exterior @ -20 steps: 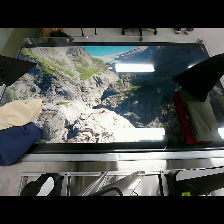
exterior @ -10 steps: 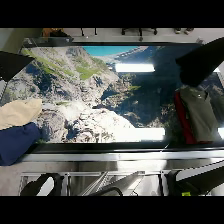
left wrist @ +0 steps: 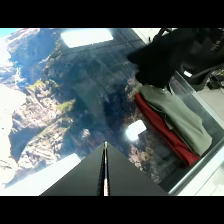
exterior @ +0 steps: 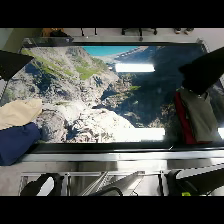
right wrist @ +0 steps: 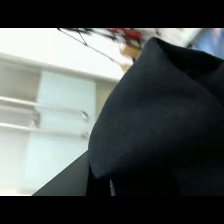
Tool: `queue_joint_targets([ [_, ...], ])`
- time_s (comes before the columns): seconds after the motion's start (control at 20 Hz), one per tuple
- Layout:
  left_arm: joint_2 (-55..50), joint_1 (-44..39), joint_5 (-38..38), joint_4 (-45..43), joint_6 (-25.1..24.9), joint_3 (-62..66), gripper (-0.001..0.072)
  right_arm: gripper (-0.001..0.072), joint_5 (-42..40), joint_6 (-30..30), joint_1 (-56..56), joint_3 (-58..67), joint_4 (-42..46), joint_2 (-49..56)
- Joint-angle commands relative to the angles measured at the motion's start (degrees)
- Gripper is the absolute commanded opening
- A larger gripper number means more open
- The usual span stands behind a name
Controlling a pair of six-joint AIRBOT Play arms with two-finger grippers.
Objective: Fold the shirts.
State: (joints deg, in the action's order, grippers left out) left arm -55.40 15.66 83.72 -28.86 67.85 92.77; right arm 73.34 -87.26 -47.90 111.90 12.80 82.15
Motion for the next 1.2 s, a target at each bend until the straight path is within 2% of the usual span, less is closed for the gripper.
queue_joint_targets([
  [0.0,0.02,-0.02,0.44,0.0,-0.35,-0.02,0.0023,0.0024,13.14,-12.13,-5.77,0.04,15.47,-4.59],
  [0.1,0.02,-0.04,0.79,-0.02,-0.35,-0.02,0.0022,0.0024,17.18,-14.51,-8.31,0.02,24.2,-8.26],
  [0.2,0.02,-0.02,0.79,0.0,-0.42,-0.02,0.0023,0.0024,22.36,-14.84,-9.84,0.02,29.73,-10.21],
  [0.4,0.02,-0.02,2.05,-0.02,-1.03,-0.02,0.0023,0.0024,32.24,-15.04,-9.81,-0.28,46.14,-11.23],
  [0.6,0.04,-0.04,3.85,0.0,-1.33,-0.02,0.0023,0.0025,32.09,-14.53,-9.84,-7.39,52.15,-15.15],
  [0.75,0.02,-0.02,3.8,0.0,-1.42,-0.02,0.0023,0.0026,31.69,-13.07,-9.84,-17.22,52.87,-18.03],
  [0.9,0.02,-0.02,3.96,0.0,-1.42,-0.02,0.0023,0.0034,29.33,-12.13,-9.81,-27.76,57.46,-20.44],
  [0.95,0.02,-0.02,4.26,0.0,-1.42,-0.02,0.0023,0.0134,28.87,-12.13,-9.81,-30.36,59.17,-20.68],
  [1.0,0.02,-0.02,4.85,0.0,-1.42,-0.02,0.0023,0.0453,28.87,-12.13,-9.81,-32.02,61.07,-20.59],
  [1.05,0.02,-0.02,5.57,-0.02,-1.42,-0.02,0.0023,0.0713,29.35,-12.13,-9.81,-32.5,62.88,-20.28],
  [1.15,0.02,-0.02,6.49,-0.02,-1.44,-0.02,0.0023,0.0701,30.14,-12.15,-9.86,-32.41,63.54,-19.96],
])
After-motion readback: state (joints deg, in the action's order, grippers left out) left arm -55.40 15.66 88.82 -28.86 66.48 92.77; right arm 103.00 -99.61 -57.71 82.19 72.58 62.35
